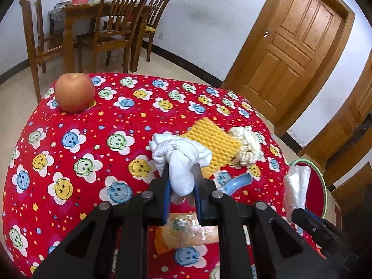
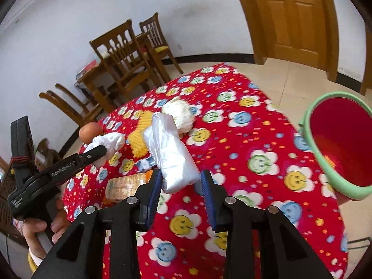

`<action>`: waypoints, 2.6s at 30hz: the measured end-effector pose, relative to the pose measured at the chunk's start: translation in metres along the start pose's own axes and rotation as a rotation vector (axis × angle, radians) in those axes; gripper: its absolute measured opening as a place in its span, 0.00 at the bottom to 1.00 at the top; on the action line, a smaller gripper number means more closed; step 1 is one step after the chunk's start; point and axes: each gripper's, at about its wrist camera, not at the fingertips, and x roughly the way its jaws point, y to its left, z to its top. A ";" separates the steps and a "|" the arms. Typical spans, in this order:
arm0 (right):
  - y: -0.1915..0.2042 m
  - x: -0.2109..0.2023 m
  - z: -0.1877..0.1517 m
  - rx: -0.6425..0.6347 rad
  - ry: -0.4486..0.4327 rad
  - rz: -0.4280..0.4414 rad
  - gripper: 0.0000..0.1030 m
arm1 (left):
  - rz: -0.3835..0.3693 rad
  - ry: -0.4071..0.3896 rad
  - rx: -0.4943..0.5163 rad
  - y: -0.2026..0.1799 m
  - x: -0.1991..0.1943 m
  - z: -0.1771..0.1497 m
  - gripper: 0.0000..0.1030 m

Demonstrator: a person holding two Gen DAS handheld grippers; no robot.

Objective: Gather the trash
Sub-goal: 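Carry the white cloth and plastic bag over the red bin with both tools, then open the right tool over the bin while the left tool releases the white cloth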

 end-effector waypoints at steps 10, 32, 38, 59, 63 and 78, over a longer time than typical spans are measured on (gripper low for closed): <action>-0.049 -0.039 0.001 0.087 -0.067 -0.047 0.34 | -0.059 -0.003 0.077 -0.052 -0.021 -0.002 0.15; -0.175 -0.103 -0.003 0.292 -0.188 -0.275 0.34 | -0.204 0.089 0.268 -0.193 0.003 -0.020 0.15; -0.199 -0.094 -0.007 0.338 -0.169 -0.314 0.35 | -0.211 0.117 0.292 -0.214 0.013 -0.026 0.15; -0.223 -0.113 -0.016 0.374 -0.235 -0.352 0.41 | -0.217 0.170 0.376 -0.257 0.040 -0.043 0.15; -0.222 -0.127 -0.020 0.358 -0.274 -0.380 0.48 | -0.226 0.176 0.401 -0.270 0.044 -0.047 0.15; -0.245 -0.143 -0.040 0.448 -0.301 -0.376 0.59 | -0.237 0.216 0.499 -0.322 0.078 -0.070 0.15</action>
